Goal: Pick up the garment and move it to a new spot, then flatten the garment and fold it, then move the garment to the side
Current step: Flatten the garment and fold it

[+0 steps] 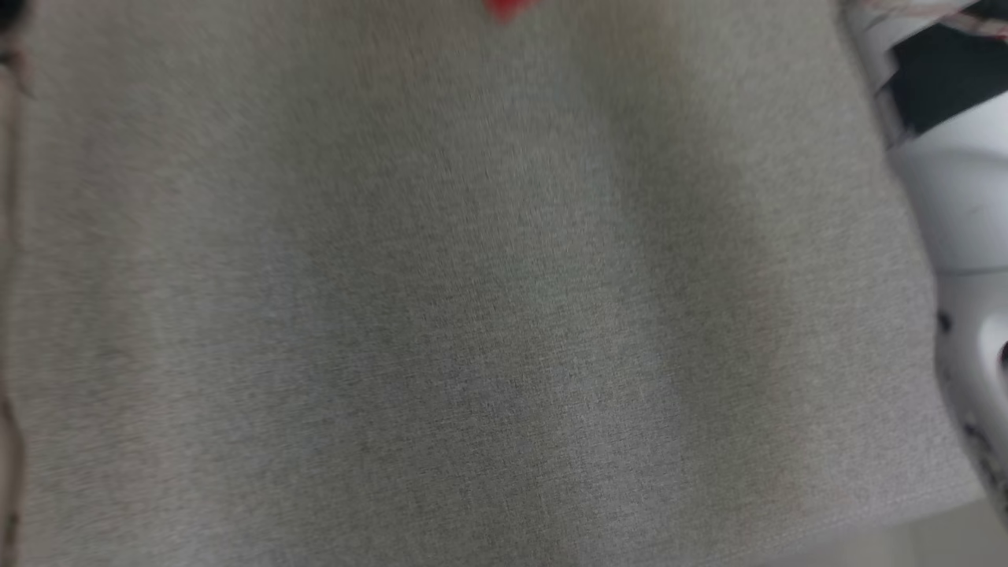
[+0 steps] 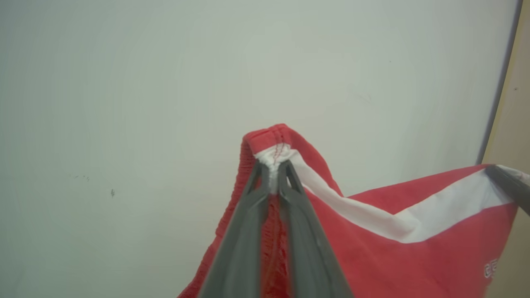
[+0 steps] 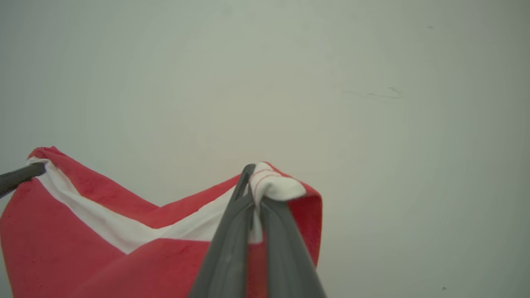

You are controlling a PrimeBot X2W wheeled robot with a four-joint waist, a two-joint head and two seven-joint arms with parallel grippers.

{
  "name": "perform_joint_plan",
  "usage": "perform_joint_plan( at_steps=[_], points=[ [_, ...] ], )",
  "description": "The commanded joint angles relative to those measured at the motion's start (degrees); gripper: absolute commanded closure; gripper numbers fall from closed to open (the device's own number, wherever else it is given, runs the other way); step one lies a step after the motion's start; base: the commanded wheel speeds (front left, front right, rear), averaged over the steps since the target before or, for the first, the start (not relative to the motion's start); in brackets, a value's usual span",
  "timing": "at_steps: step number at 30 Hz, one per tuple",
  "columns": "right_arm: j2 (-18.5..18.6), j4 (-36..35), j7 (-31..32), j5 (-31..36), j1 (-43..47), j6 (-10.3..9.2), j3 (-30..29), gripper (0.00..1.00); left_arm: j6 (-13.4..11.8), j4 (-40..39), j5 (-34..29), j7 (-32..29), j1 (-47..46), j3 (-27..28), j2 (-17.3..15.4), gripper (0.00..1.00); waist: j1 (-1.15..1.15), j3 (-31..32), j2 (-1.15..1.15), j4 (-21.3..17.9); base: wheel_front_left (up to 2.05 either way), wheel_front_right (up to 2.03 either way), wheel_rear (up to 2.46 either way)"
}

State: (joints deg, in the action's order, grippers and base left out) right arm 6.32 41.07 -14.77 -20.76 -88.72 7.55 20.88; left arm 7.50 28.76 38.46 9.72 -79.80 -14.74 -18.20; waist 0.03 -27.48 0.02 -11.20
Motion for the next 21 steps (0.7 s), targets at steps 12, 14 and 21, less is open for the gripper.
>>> perform_joint_plan(
  at_steps=[12,14,21],
  points=[
    [-1.23,-4.26,-0.36,8.98,4.43,-0.14,-2.25,1.00,-0.12,2.31,0.34,5.41,3.23,0.39,0.45,1.00,-0.03,-10.15,-0.02,-1.12,0.00,0.00,0.00],
    [-0.76,-3.40,-0.38,8.41,6.18,-0.14,-0.13,1.00,-0.11,1.83,1.39,5.47,6.77,-1.08,0.94,1.00,-0.03,-9.82,-0.02,-0.73,0.00,0.00,0.00],
    [4.54,-4.06,-0.37,6.84,15.49,-0.14,8.97,1.00,-0.11,-5.19,5.77,5.45,21.88,-3.40,2.01,1.00,-0.03,-4.60,-0.02,1.11,0.00,0.00,0.00]
  ],
)
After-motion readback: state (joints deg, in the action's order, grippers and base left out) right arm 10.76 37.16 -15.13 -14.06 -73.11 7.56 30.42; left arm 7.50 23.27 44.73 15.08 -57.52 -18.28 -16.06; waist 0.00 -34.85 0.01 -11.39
